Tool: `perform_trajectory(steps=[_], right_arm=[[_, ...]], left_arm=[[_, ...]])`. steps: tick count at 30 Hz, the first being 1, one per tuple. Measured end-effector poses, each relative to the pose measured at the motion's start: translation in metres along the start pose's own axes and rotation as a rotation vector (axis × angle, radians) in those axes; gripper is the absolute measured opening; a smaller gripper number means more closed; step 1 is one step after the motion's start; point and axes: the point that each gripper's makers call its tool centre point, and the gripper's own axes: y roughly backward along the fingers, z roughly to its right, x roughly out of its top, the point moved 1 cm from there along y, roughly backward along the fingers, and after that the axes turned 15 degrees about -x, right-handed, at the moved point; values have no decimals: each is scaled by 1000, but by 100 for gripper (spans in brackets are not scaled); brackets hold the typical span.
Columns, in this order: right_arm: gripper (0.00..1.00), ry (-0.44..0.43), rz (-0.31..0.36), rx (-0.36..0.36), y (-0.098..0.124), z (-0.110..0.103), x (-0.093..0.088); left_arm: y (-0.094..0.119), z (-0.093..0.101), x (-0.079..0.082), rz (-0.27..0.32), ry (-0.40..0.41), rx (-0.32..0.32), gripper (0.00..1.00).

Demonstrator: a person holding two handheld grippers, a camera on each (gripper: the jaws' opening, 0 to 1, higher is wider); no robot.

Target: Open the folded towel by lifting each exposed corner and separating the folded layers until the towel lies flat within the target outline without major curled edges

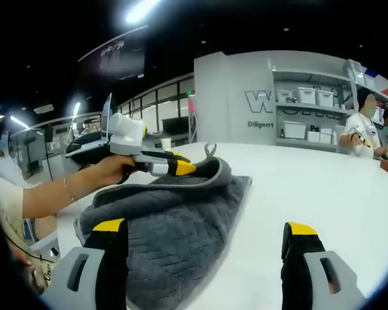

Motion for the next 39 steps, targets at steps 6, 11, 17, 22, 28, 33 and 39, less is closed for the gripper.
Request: perform_trajectory(steps=[6,11,17,22,28,33,39], right_arm=[[99,-9,5,-4,0,2,2],[99,-9,5,-6,1,2,1],[99,-8,4,-3,1,1,1],[98,-8,4,-4,1,1,2],[99,-7,5,-1,1,0,3],[99,-9,6,-1,1,1,3],[98,-12,12,-2,3,2,4]], left_arm=[[1,2,-5,-18,7,9,3],[6,7,0,-2,36,11,2],[20,6,18,37,14,28,2],[34,-5,31,42,-29,71,2],[52,-29,35,42,-27,135,2],[70,-53,35,40,-12,191,2],[86,-86,29,27,8,254,2]])
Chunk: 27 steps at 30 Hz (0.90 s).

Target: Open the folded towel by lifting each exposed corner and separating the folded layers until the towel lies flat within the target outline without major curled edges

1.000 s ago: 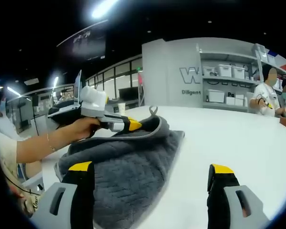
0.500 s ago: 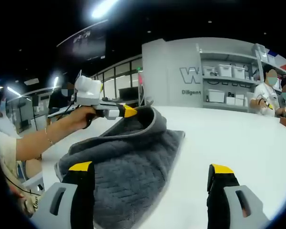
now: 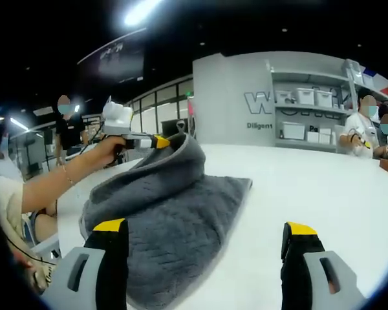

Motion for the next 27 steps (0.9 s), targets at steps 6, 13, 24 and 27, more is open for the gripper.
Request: perform_trajectory(steps=[6,13,24,27], right_arm=[[98,5,-5,3,0,-1,-2],[98,8,-8,6,0,-2,-3],[99,19,-19,13,-2,-7,-5],[99,23,-24,14,-3,-8,-6]], left_arm=[[-1,-29,-19,-36,32,54,2],[0,-51,-47,-77,97,91,2],[10,-71,-92,-157,170,142,3],[10,-71,-102,-182,164,148,3]])
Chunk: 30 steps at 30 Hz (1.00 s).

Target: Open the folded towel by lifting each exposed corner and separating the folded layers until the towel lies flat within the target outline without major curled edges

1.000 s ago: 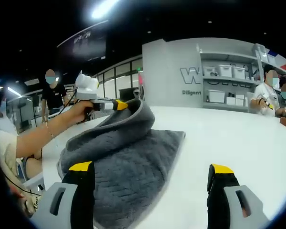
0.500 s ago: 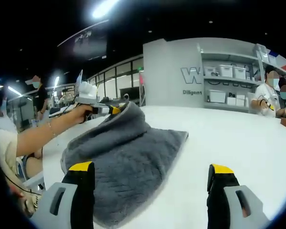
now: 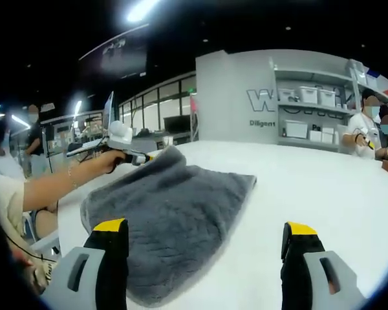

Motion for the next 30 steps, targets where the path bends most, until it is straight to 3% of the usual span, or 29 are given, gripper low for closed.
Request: perform_trajectory(steps=[7,13,18,21,24,30], right_arm=[[99,3,-1,3,-1,-2,0],[99,6,-7,6,-2,-4,-1],[99,9,-15,8,-3,-6,-3],[99,11,-17,8,-3,-6,-3],[98,10,-17,11,-3,-7,-3],[98,9,-19,9,-3,-6,-3]], left_arm=[[-2,-1,-14,-23,-2,6,4],[4,-2,-14,-23,-36,4,16],[11,2,-5,27,-46,-36,29],[20,-1,6,64,-78,-21,37],[30,-4,22,140,-101,5,52],[50,7,42,233,-96,-54,71]])
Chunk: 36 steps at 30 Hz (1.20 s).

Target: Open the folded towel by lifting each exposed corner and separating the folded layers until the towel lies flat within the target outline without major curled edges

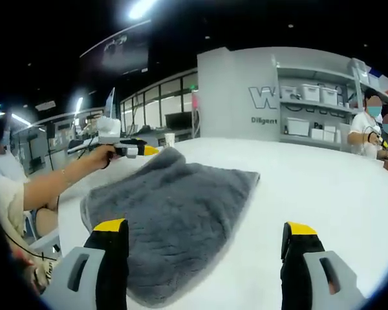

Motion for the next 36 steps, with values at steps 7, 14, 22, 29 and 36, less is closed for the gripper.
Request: perform_trajectory(steps=[7,14,22,29,36], right_arm=[[98,3,-5,5,-1,-3,-1],[98,12,-15,9,-3,-5,-4],[98,14,-18,8,-3,-6,-4],[99,16,-14,8,-2,-8,-3],[99,28,-17,11,-2,-10,-4]], left_arm=[[15,25,11,61,56,-114,95],[27,47,10,76,105,-207,100],[45,70,3,71,134,-269,100],[62,84,1,78,151,-310,100],[89,108,-2,86,143,-373,100]])
